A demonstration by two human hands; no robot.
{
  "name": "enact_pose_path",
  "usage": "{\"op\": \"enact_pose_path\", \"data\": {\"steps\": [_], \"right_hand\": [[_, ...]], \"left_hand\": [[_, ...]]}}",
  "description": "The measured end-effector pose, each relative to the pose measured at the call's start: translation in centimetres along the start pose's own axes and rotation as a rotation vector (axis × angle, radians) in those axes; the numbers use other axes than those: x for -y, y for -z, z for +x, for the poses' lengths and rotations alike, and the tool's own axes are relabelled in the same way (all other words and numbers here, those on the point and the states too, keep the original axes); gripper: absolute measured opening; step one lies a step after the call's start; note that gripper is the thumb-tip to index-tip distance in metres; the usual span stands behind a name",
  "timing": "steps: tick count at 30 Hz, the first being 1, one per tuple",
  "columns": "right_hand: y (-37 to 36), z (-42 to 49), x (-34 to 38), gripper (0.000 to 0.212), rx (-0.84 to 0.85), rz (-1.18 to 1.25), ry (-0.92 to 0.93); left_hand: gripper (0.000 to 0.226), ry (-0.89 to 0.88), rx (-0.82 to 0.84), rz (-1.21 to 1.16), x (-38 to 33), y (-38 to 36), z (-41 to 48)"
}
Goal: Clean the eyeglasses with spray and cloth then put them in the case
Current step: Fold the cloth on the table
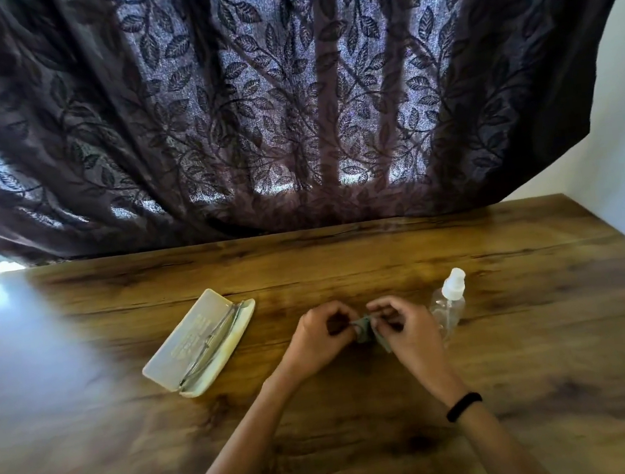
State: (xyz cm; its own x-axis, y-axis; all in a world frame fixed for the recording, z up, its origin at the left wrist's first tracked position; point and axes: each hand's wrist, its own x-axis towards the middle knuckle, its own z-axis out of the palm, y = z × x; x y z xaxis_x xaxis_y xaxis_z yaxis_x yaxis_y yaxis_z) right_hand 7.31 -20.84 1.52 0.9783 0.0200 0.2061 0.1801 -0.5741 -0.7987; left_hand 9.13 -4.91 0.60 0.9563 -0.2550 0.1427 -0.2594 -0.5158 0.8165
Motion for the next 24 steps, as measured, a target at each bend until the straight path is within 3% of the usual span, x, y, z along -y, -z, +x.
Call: {"op": "enact_pose_path", "data": {"steps": [4, 7, 10, 14, 18, 22, 24], "right_hand": [[-0.3, 1.1, 0.9, 0.019, 0.073, 0.353, -0.176], [-0.9, 1.7, 1.2, 0.018, 0.152, 0.477, -0.259], [-1.5, 2.3, 1.0, 0.015, 0.211, 0.401, -0.254], [-2.2, 2.6, 0.8, 0.010, 0.223, 0.176, -0.079], [-2.9, 2.8, 1.4, 0.029, 0.322, 0.203, -0.006], [-2.8, 2.9, 1.7, 0.009, 0.277, 0.270, 0.024], [-2.6, 2.9, 1.6, 0.003, 0.241, 0.391, -0.027]], "left_hand": [[0.011, 0.074, -0.031, -0.284, 0.1, 2.0, -0.5], [0.011, 0.139, -0.051, -0.345, 0.6, 3.0, -0.8], [0.011, 0.180, -0.088, -0.291, 1.4, 3.2, -0.8], [0.012, 0.169, -0.087, -0.196, 2.3, 3.3, -0.9], [0.017, 0.104, -0.060, -0.220, 2.3, 3.5, -0.8], [0.010, 0.084, -0.080, -0.301, 1.6, 3.6, -0.8], [0.019, 0.126, -0.039, -0.317, 1.4, 3.9, -0.9]]}}
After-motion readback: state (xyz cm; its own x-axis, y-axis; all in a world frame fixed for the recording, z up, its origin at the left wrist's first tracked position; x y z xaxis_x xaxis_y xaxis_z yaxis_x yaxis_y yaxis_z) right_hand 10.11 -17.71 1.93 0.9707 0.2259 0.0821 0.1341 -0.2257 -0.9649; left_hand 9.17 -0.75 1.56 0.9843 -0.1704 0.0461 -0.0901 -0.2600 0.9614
